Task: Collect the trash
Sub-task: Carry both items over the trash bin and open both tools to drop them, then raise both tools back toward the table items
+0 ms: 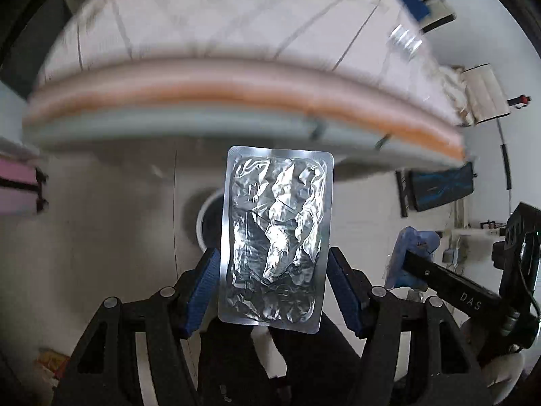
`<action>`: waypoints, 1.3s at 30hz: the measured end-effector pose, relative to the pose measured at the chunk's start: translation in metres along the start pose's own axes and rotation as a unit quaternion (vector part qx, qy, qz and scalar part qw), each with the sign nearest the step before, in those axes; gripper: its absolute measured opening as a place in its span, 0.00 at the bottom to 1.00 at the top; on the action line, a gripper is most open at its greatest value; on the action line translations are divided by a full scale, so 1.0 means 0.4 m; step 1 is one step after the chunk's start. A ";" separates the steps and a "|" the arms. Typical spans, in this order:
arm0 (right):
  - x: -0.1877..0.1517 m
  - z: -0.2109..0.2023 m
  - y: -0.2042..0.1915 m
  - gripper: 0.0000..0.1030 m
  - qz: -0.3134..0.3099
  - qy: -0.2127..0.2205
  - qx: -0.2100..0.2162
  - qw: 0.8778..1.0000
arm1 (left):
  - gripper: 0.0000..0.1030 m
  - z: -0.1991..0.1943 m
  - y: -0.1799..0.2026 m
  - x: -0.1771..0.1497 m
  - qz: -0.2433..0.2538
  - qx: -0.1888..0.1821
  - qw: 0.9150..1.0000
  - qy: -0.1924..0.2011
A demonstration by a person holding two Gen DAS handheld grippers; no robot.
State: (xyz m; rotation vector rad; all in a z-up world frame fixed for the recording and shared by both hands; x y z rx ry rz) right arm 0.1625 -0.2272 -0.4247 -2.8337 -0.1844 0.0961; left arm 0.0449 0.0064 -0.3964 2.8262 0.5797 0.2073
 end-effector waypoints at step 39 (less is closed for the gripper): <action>-0.041 0.719 0.172 0.99 -0.097 -0.028 -0.120 0.988 | 0.98 0.525 -0.138 -0.143 -0.027 0.149 0.987 -0.049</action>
Point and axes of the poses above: each gripper's, at about its wrist camera, not at the fingertips, and z roughly the way its jaws point, y to its right, x to its top, the point moved 1 cm from there along z, roughly the way its jaws point, and after that the axes turned 10 degrees about z, right-handed, at the moved point
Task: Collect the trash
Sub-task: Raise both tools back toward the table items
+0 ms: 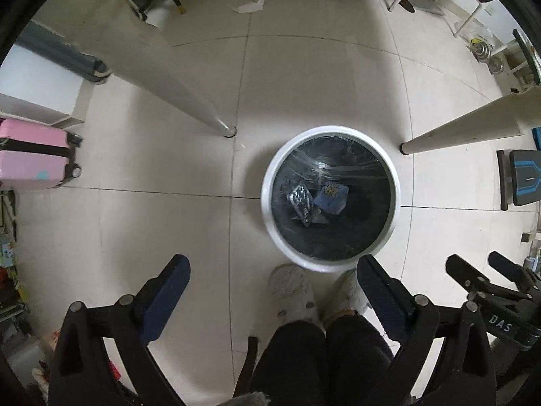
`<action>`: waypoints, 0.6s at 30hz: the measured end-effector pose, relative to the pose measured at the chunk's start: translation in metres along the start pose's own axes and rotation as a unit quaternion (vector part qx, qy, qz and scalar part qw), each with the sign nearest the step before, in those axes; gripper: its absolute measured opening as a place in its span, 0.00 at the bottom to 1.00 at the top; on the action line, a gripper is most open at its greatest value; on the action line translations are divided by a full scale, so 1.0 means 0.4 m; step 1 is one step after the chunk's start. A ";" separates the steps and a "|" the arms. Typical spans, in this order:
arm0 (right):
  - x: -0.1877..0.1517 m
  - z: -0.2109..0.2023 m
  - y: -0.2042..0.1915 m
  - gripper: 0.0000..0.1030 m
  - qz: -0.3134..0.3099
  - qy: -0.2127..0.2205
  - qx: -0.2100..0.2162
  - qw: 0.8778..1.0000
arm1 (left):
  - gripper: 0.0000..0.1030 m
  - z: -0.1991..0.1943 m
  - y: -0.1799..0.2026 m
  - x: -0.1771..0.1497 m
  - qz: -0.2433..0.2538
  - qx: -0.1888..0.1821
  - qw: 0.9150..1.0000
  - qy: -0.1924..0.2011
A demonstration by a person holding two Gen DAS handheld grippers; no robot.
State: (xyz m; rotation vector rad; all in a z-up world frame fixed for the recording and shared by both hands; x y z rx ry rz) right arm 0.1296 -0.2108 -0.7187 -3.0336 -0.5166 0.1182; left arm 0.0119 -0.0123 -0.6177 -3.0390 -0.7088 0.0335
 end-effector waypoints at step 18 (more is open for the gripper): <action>-0.112 -0.535 -0.069 0.99 -0.040 0.046 -0.003 0.998 | 0.98 -0.381 -0.027 -0.096 -0.008 -0.011 1.000 0.022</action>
Point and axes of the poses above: each gripper's, at about its wrist camera, not at the fingertips, and z roughly the way its jaws point, y to its right, x to its top, the point moved 1 cm from there along z, roughly the way its jaws point, and after that the axes turned 10 degrees about z, right-handed, at the moved point
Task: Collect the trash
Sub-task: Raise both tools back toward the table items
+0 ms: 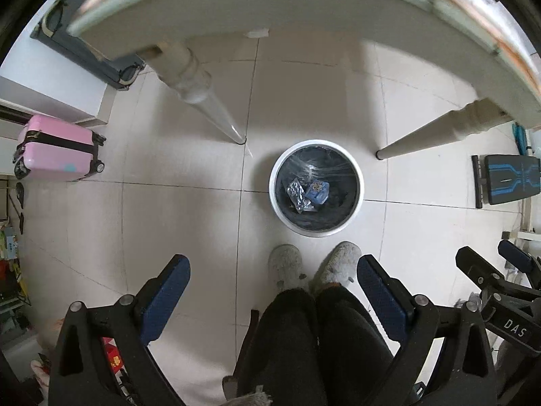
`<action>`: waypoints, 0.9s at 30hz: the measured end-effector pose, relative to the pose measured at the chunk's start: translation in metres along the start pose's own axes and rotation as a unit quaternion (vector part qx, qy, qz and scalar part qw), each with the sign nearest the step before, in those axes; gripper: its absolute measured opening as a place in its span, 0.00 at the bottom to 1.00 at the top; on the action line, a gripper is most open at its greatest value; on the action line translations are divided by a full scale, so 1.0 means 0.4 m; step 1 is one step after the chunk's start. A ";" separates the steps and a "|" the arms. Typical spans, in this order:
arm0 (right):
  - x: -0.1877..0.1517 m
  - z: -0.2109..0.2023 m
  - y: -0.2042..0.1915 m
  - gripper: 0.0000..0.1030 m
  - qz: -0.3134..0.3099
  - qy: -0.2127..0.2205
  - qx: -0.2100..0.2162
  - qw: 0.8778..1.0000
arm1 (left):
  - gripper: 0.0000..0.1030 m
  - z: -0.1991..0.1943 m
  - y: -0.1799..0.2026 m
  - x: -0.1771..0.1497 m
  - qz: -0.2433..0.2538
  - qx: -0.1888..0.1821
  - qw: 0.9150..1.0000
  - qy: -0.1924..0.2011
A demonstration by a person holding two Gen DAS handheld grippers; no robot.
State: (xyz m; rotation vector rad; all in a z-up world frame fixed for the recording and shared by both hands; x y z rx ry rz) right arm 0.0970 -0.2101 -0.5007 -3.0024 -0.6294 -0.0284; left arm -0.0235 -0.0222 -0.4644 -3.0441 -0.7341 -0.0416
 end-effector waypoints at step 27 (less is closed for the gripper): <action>0.668 -0.552 0.014 0.99 -0.015 0.107 -0.015 0.994 | 1.00 -0.437 -0.009 0.518 -0.042 0.111 0.981 0.153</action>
Point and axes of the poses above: each gripper's, at about its wrist camera, not at the fingertips, and z roughly the way its jaws point, y to its right, x to its top, the point moved 1 cm from there along z, roughly the way its jaws point, and after that the axes turned 10 degrees about z, right-handed, at the moved point
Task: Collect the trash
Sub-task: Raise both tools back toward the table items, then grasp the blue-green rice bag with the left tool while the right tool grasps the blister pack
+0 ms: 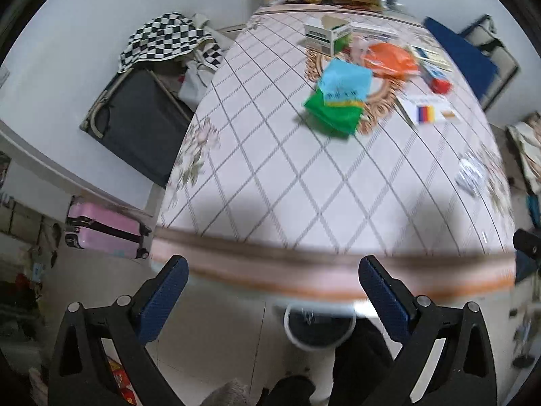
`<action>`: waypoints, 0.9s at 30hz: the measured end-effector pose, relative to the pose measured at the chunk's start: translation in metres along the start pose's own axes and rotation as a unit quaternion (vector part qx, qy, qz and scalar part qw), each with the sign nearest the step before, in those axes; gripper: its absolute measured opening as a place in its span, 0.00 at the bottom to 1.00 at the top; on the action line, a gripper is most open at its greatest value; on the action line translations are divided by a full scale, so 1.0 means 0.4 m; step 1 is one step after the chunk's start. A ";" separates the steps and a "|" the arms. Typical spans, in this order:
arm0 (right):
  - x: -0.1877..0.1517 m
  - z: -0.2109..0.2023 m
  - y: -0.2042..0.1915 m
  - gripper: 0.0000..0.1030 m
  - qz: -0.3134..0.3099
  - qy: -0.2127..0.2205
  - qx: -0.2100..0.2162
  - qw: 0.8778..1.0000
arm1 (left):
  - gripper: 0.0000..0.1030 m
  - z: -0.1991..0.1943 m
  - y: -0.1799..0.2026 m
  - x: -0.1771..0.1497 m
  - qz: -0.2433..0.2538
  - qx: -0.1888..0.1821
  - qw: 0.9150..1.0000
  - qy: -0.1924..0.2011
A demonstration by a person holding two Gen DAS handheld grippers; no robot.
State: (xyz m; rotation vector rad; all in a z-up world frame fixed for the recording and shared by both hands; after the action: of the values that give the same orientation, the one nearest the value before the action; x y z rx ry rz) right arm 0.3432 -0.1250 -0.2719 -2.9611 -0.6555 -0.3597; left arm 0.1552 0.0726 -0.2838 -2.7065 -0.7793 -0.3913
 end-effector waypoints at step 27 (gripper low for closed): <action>0.362 0.447 0.021 0.67 -0.119 -0.167 0.041 0.978 | 0.99 0.354 -0.044 0.322 -0.214 -0.071 0.969 -0.104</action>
State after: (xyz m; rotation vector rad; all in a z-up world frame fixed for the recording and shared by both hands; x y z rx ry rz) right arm 0.5117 -0.0498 -0.4096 -2.8913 -1.0364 0.1546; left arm 0.2757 0.1973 -0.3670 -2.7259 -1.4576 -0.2636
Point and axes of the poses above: each gripper's, at about its wrist camera, not at the fingertips, and z roughly the way its jaws point, y to its right, x to its top, the point moved 1 cm from there along z, roughly the way its jaws point, and after that the axes turned 10 degrees about z, right-handed, at the moved point
